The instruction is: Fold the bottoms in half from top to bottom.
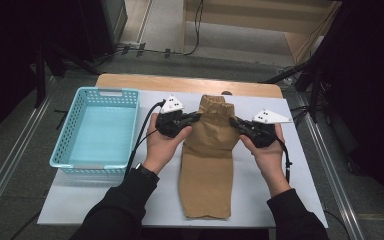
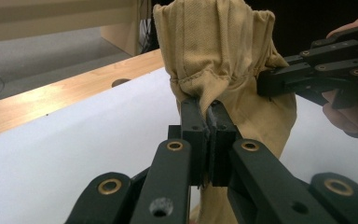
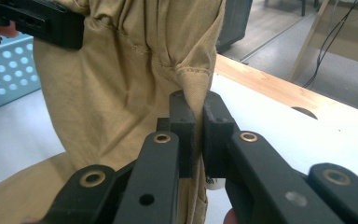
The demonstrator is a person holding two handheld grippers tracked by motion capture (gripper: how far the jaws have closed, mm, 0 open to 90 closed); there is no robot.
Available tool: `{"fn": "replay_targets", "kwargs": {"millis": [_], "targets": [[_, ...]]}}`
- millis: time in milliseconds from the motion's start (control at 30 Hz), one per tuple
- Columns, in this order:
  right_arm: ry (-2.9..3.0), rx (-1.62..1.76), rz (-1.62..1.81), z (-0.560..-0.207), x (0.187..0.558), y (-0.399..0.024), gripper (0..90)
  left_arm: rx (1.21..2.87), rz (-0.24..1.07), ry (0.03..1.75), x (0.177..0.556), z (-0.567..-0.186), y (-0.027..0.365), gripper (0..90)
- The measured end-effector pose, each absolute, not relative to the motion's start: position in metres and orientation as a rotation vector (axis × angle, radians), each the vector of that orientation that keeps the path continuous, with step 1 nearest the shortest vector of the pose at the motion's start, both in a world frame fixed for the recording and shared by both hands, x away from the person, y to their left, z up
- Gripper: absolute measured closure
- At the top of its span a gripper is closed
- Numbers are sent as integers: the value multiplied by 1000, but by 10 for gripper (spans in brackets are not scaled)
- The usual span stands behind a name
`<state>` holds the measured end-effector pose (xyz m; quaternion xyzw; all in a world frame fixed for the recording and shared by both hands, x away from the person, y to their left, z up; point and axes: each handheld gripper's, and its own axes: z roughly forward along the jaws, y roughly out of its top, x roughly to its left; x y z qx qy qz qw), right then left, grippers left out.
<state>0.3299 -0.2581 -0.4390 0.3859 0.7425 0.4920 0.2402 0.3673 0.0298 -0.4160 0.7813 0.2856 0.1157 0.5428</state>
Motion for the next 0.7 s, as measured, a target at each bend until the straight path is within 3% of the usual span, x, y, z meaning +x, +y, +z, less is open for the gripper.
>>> {"fn": "replay_targets", "kwargs": {"millis": [700], "targets": [[2032, 990, 1365, -464, 271, -252, 814, 1853, 204, 622, 312, -440, 42, 877]]}}
